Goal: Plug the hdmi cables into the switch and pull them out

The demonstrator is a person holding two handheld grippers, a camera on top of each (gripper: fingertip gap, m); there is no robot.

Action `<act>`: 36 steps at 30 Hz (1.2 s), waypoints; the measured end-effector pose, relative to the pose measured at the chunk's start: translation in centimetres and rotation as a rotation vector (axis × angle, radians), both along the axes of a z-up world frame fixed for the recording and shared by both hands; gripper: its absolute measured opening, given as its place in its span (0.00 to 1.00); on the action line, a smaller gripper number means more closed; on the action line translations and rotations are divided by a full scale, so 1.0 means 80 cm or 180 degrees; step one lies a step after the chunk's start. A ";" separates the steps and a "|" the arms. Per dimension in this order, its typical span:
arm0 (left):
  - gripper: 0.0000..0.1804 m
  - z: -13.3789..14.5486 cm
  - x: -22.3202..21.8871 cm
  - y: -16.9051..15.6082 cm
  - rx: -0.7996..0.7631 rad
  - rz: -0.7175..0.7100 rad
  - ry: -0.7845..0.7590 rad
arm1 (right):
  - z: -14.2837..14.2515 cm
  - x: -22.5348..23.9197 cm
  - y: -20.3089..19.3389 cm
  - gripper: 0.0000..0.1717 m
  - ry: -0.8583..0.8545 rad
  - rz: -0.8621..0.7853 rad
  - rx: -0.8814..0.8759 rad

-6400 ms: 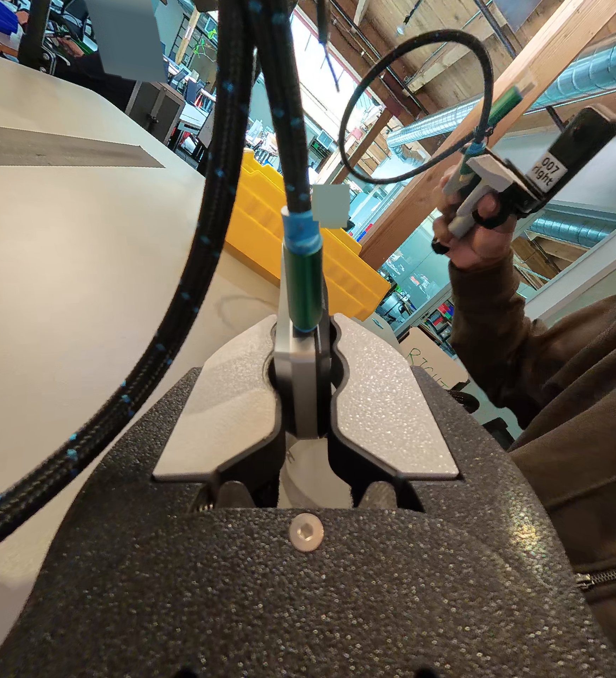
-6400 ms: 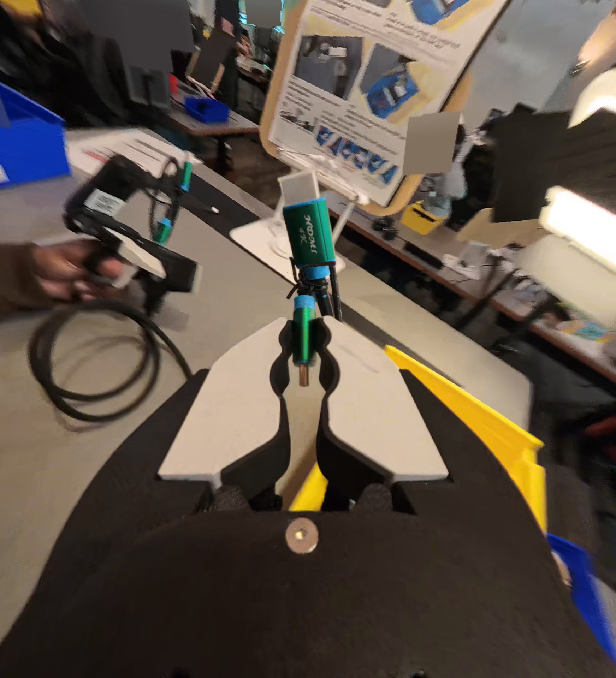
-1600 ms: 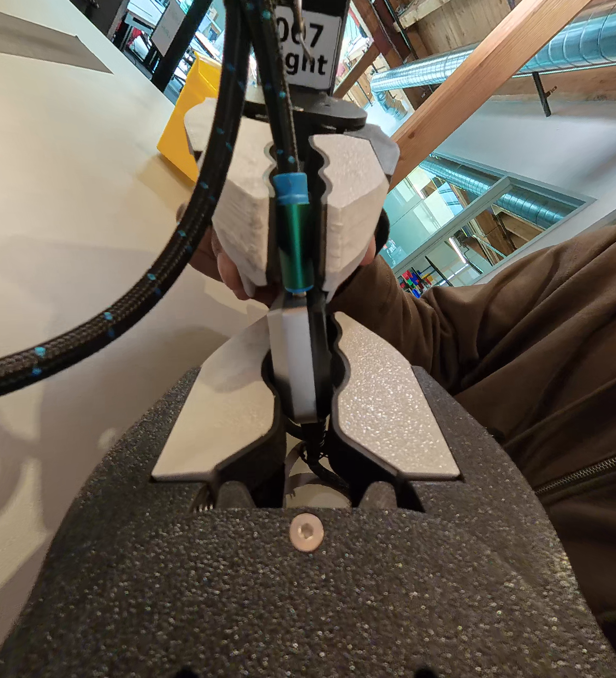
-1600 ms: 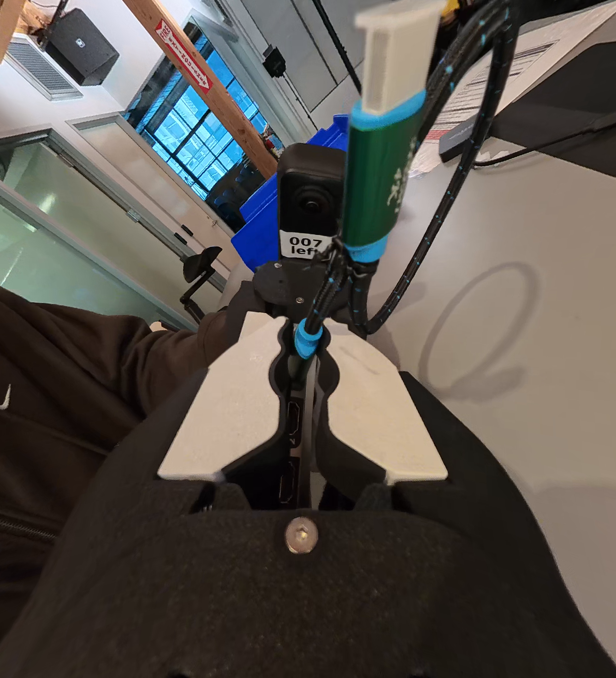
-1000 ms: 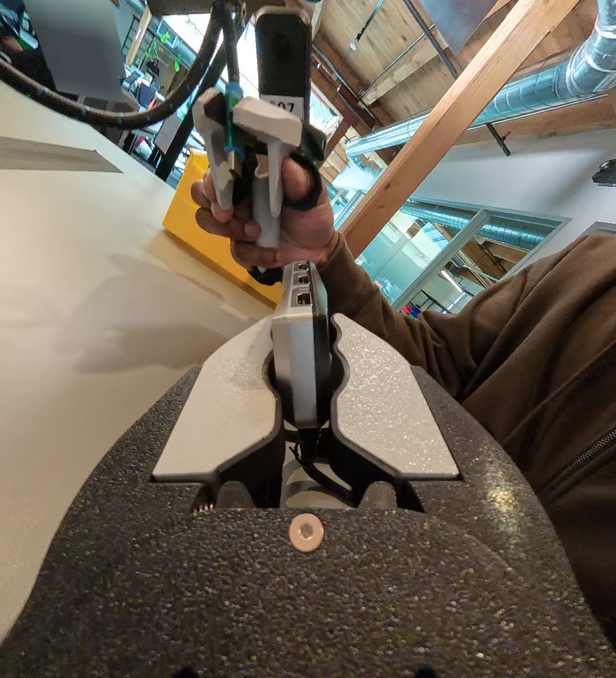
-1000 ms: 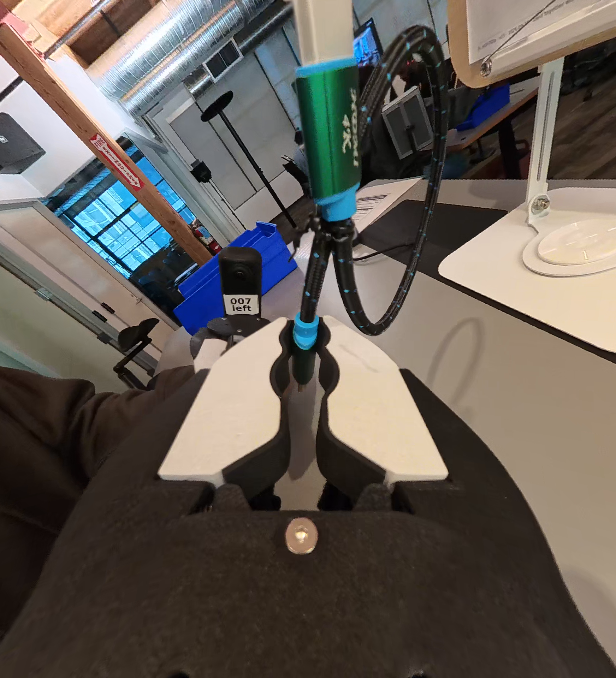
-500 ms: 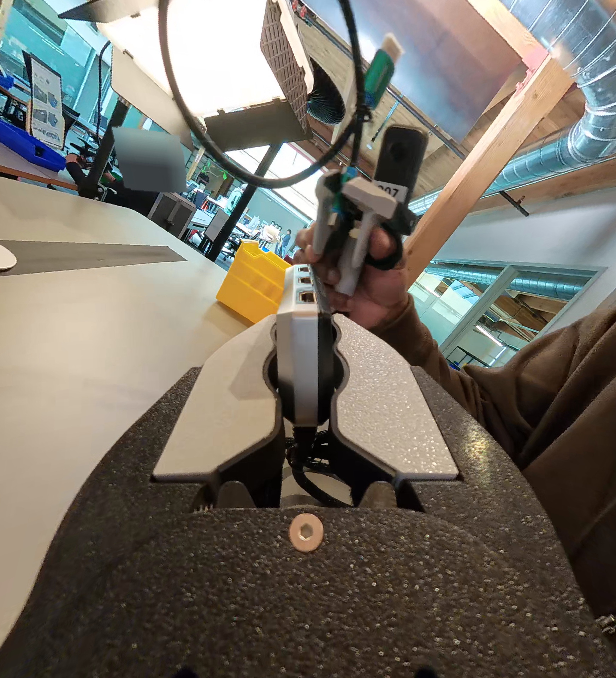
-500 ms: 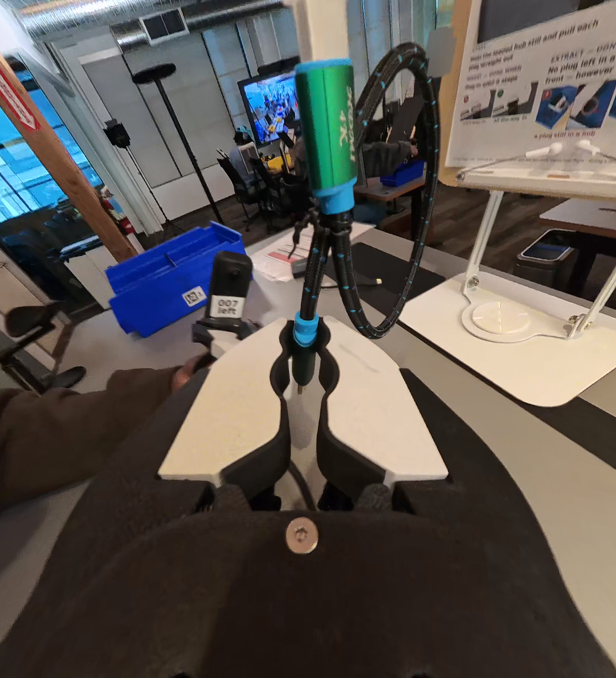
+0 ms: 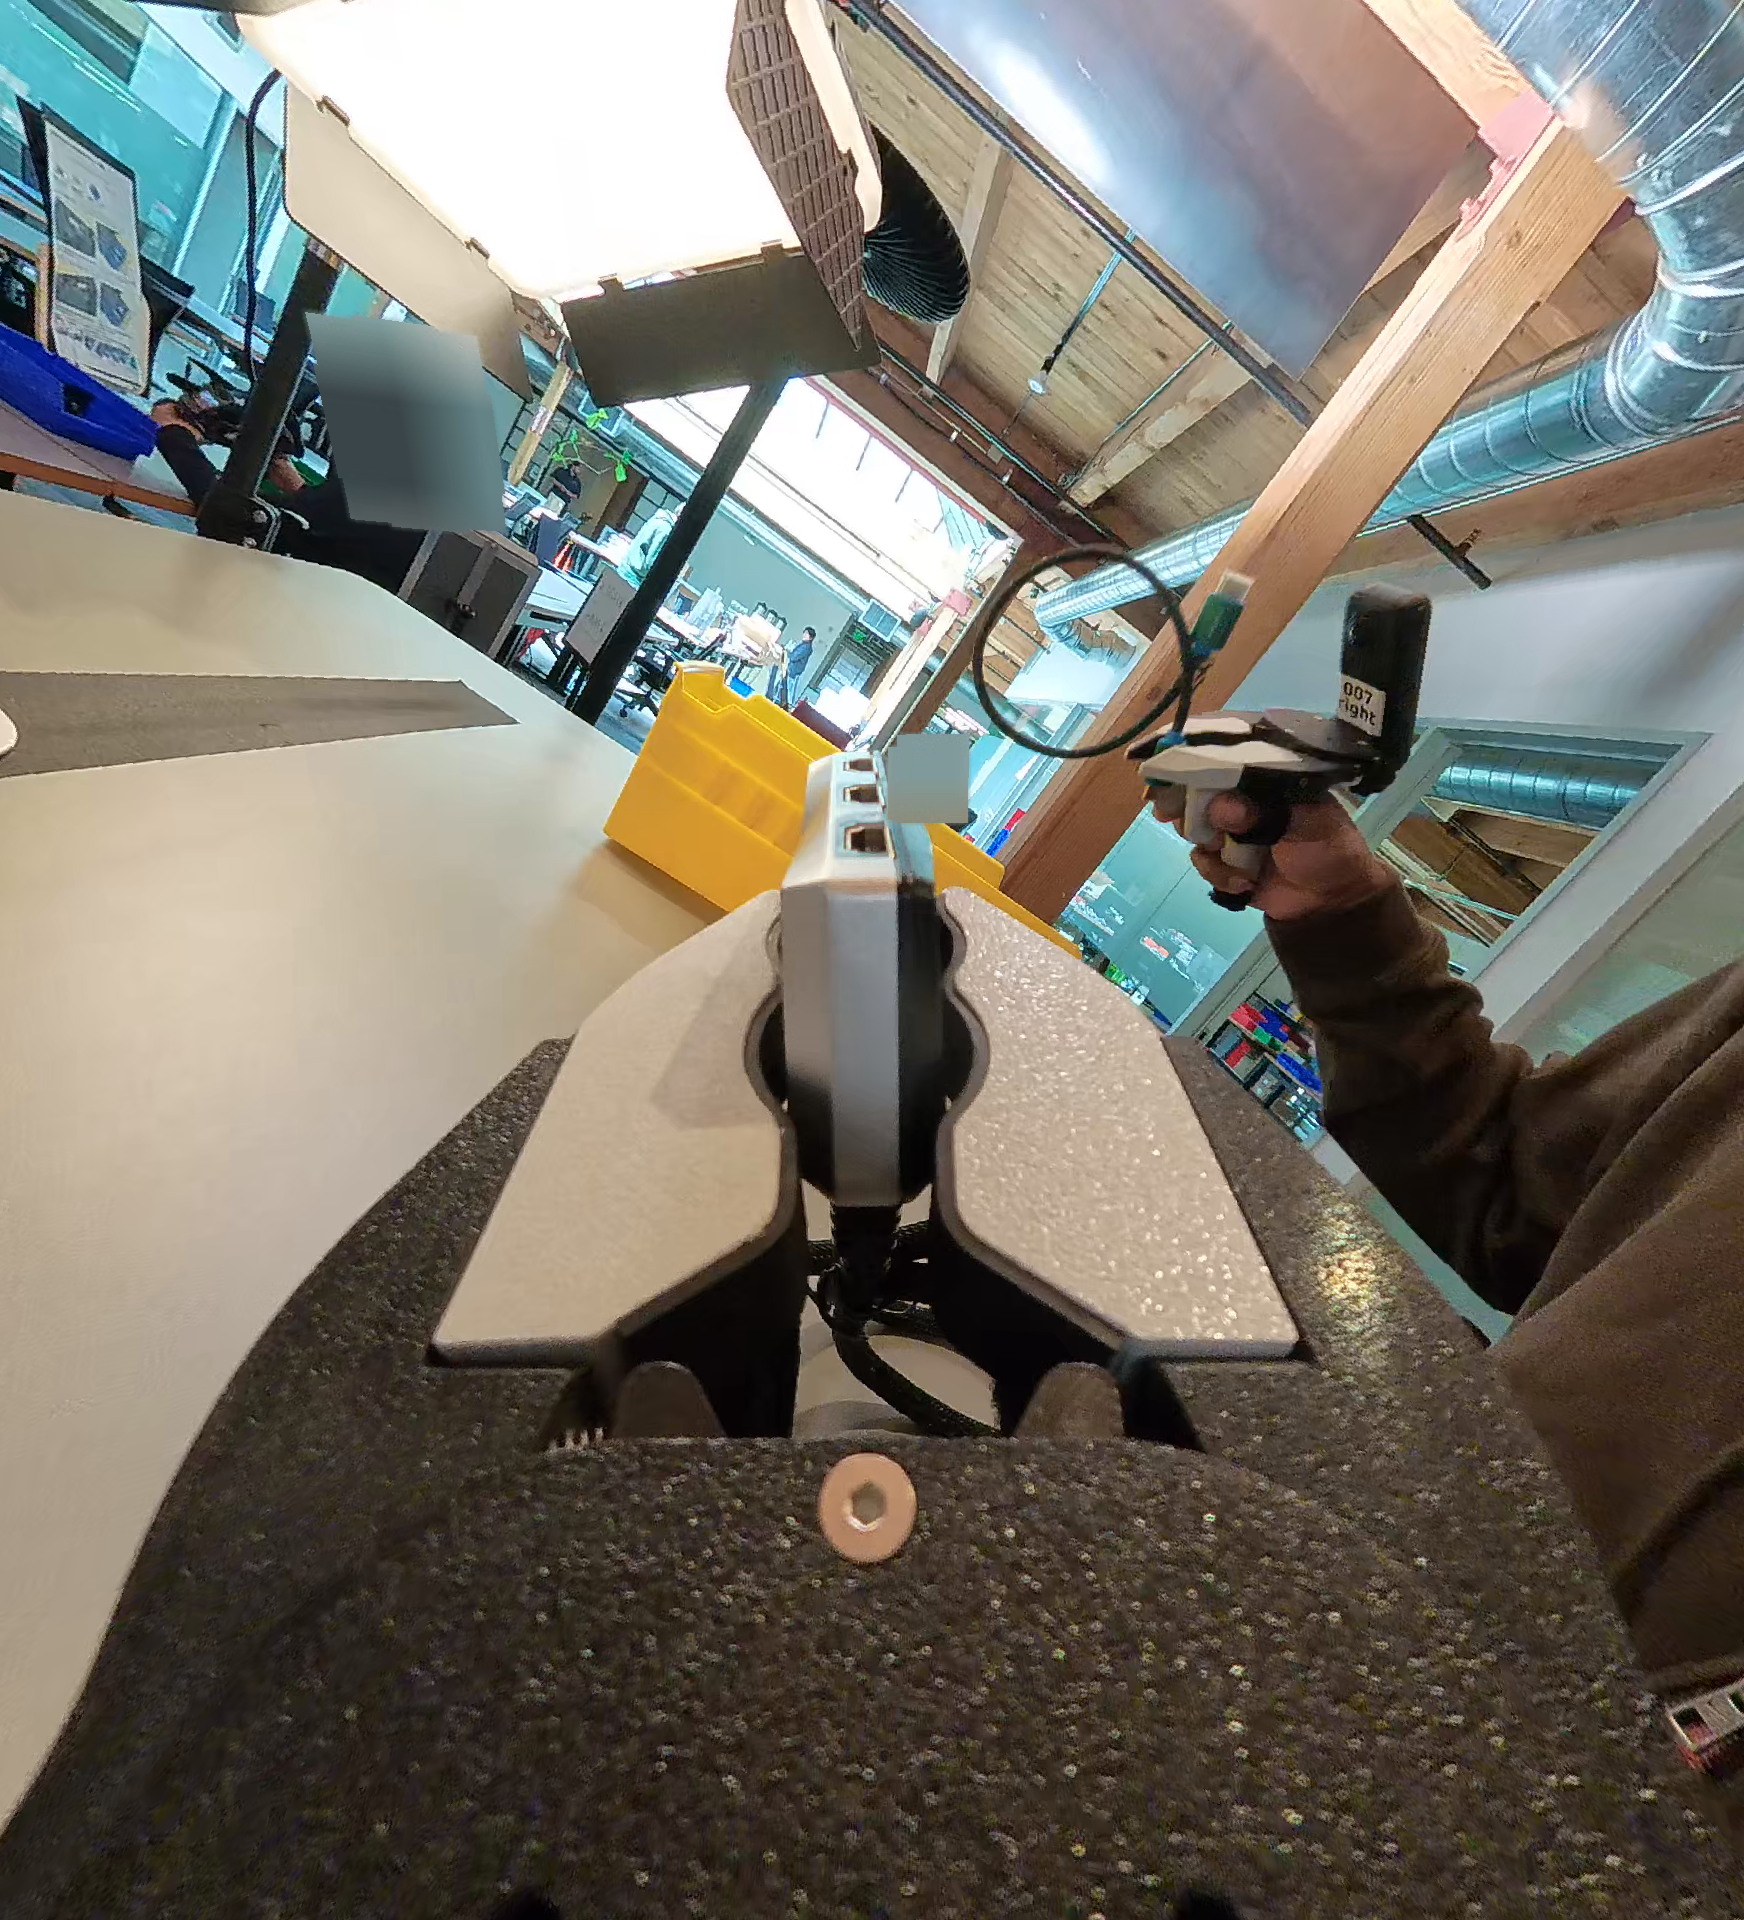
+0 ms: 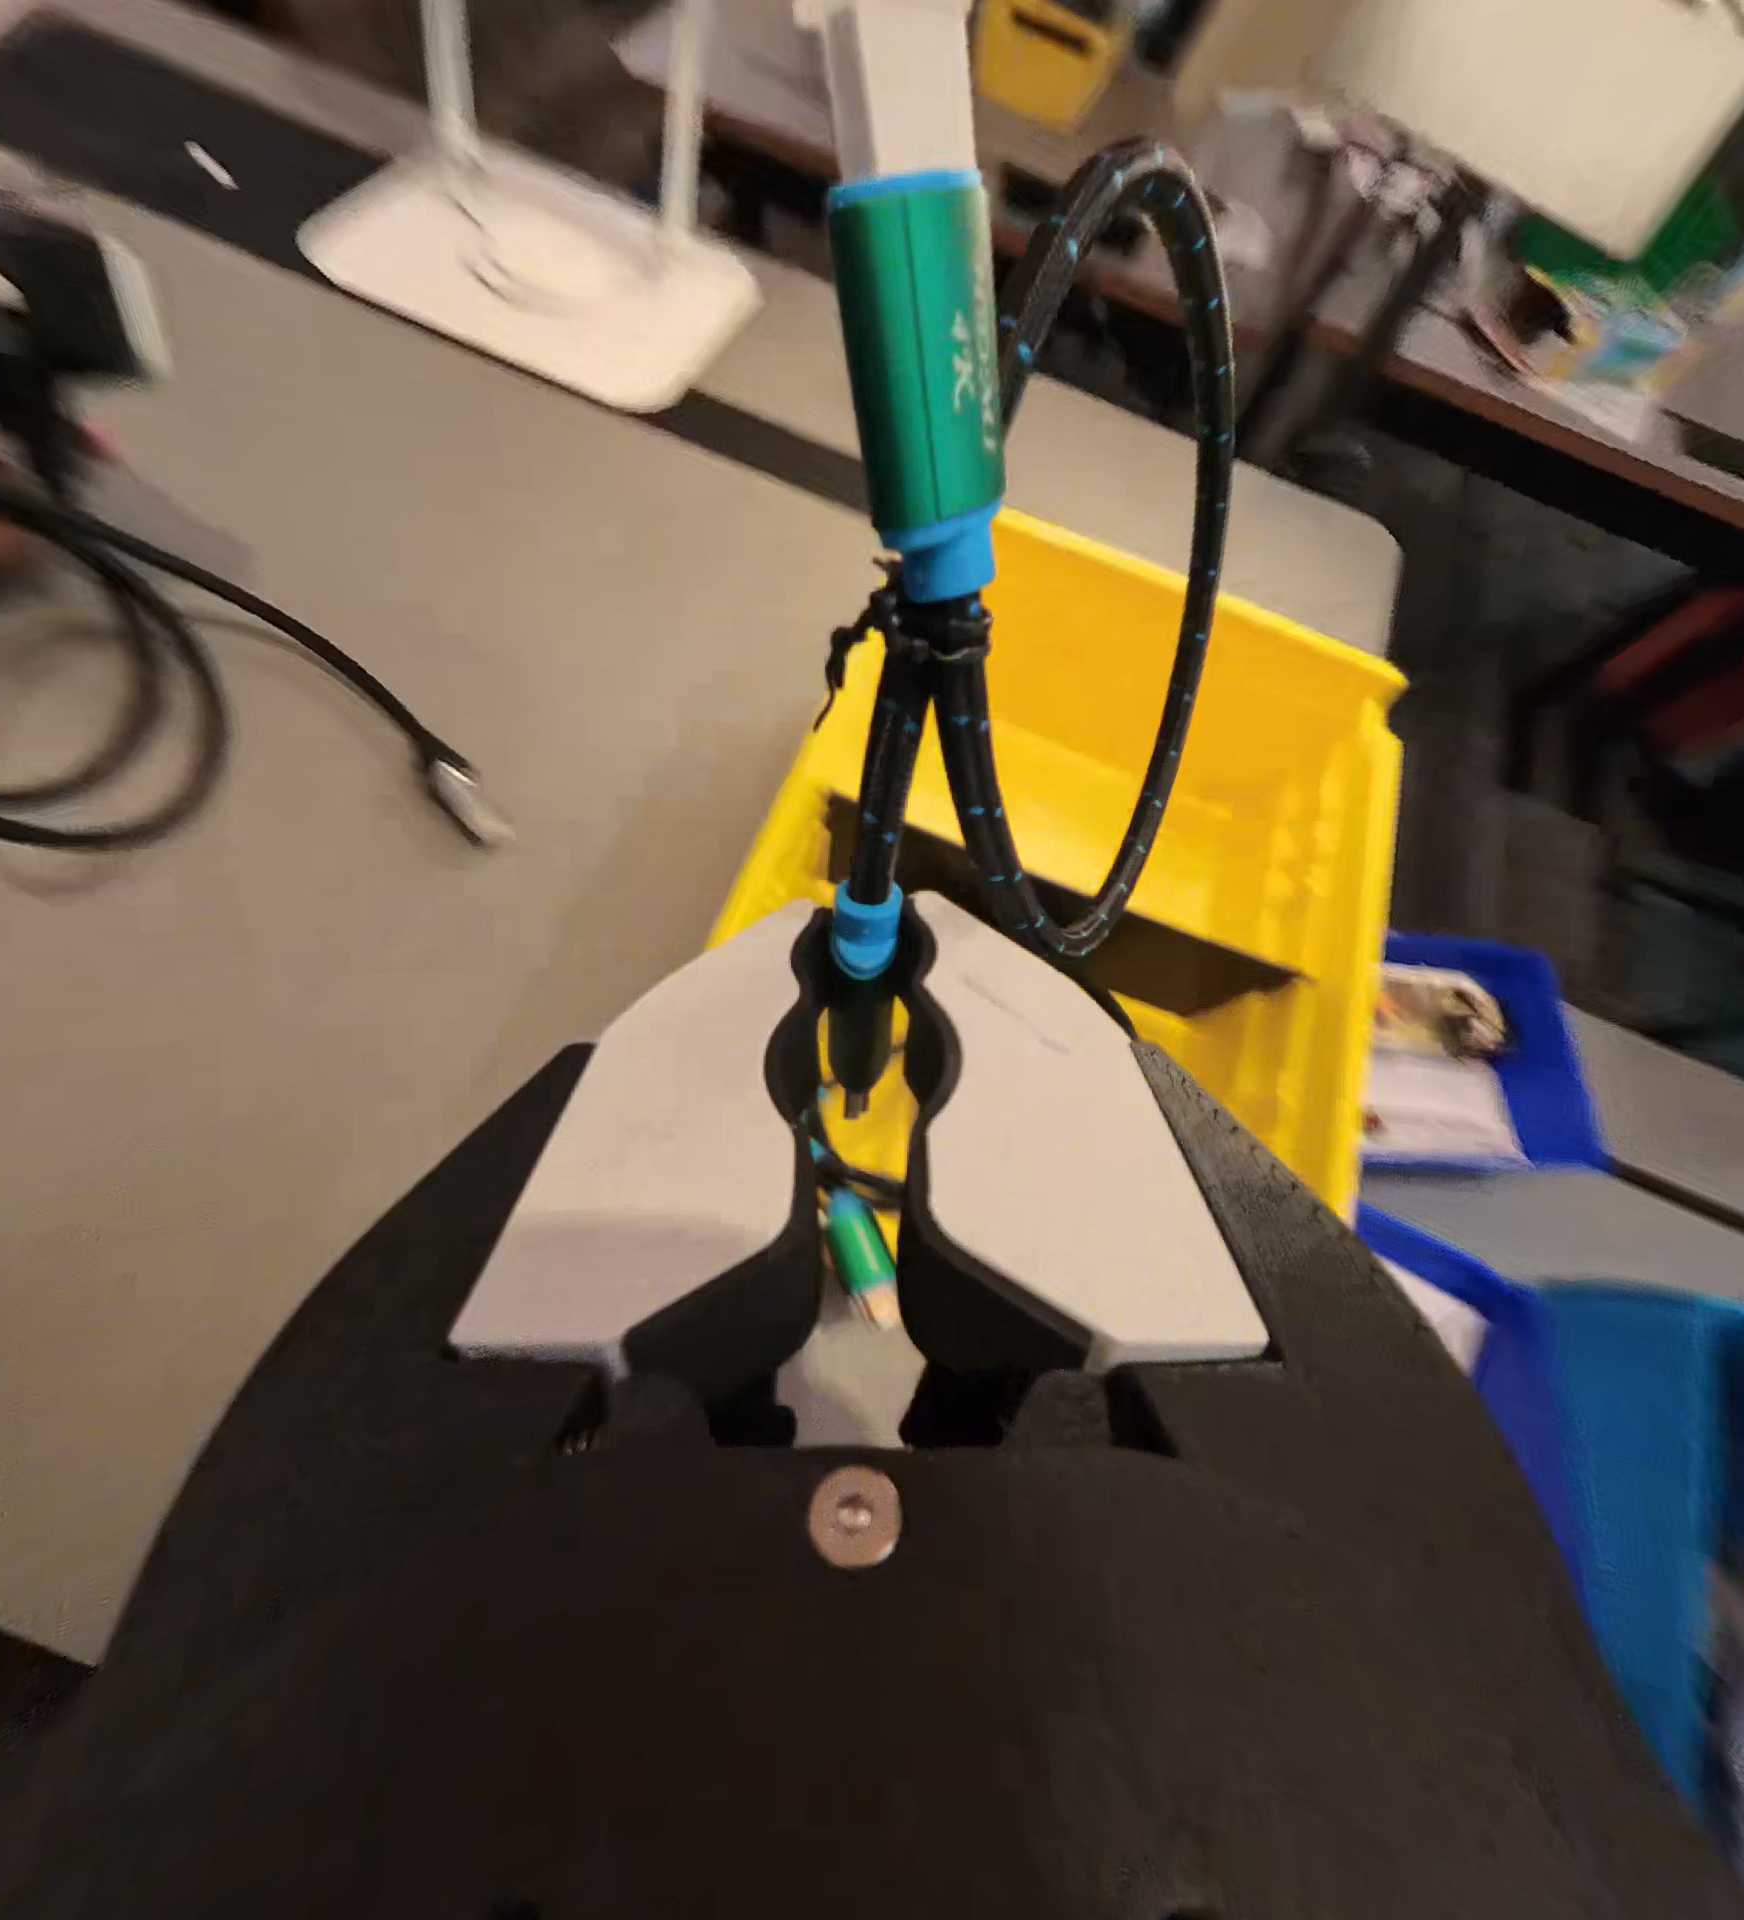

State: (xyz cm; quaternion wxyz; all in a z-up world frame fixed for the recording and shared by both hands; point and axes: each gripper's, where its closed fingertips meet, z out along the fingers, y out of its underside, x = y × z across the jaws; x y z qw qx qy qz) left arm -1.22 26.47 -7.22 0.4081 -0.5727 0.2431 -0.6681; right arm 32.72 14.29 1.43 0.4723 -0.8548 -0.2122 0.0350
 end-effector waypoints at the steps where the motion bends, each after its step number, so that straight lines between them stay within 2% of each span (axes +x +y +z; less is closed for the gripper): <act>1: 0.12 0.000 0.001 0.000 -0.0001 -0.0003 0.0012 | -0.013 0.023 -0.007 0.06 -0.0246 -0.0180 -0.0111; 5: 0.12 0.000 0.001 -0.001 0.0028 0.0005 0.0022 | -0.088 0.071 -0.027 0.06 -0.1078 -0.0542 -0.0672; 8: 0.12 0.001 0.000 -0.002 0.0055 0.0017 0.0014 | -0.144 0.087 -0.035 0.07 -0.1657 -0.0555 -0.1128; 10: 0.12 0.002 0.000 -0.004 0.0090 0.0027 0.0012 | -0.164 0.087 -0.033 0.07 -0.1813 -0.0495 -0.1256; 15: 0.13 0.003 -0.001 -0.008 0.0133 0.0036 0.0000 | -0.154 0.056 -0.007 0.07 -0.1388 -0.0335 -0.0926; 17: 0.12 0.004 -0.002 -0.010 0.0141 0.0042 -0.0003 | -0.141 0.048 -0.004 0.12 -0.1208 -0.0289 -0.0835; 20: 0.13 0.003 -0.003 -0.010 0.0122 0.0058 0.0008 | -0.117 0.048 -0.006 0.17 -0.1236 -0.0332 -0.0691; 23: 0.13 0.002 -0.002 -0.007 0.0086 0.0070 0.0032 | -0.090 0.037 -0.012 0.17 -0.1371 -0.0321 -0.0502; 26: 0.12 0.000 -0.002 -0.004 0.0052 0.0113 0.0069 | -0.074 -0.007 -0.017 0.17 -0.1371 -0.0117 -0.0331; 30: 0.12 -0.002 -0.001 -0.001 0.0045 0.0175 0.0112 | -0.089 -0.130 -0.021 0.20 -0.0796 0.0537 -0.0273; 33: 0.13 -0.002 -0.002 0.002 0.0065 0.0265 0.0143 | -0.109 -0.245 -0.026 0.29 -0.0132 0.1097 -0.0367; 36: 0.12 -0.002 -0.004 0.004 0.0092 0.0364 0.0166 | -0.124 -0.343 -0.029 0.43 0.0358 0.1434 -0.0533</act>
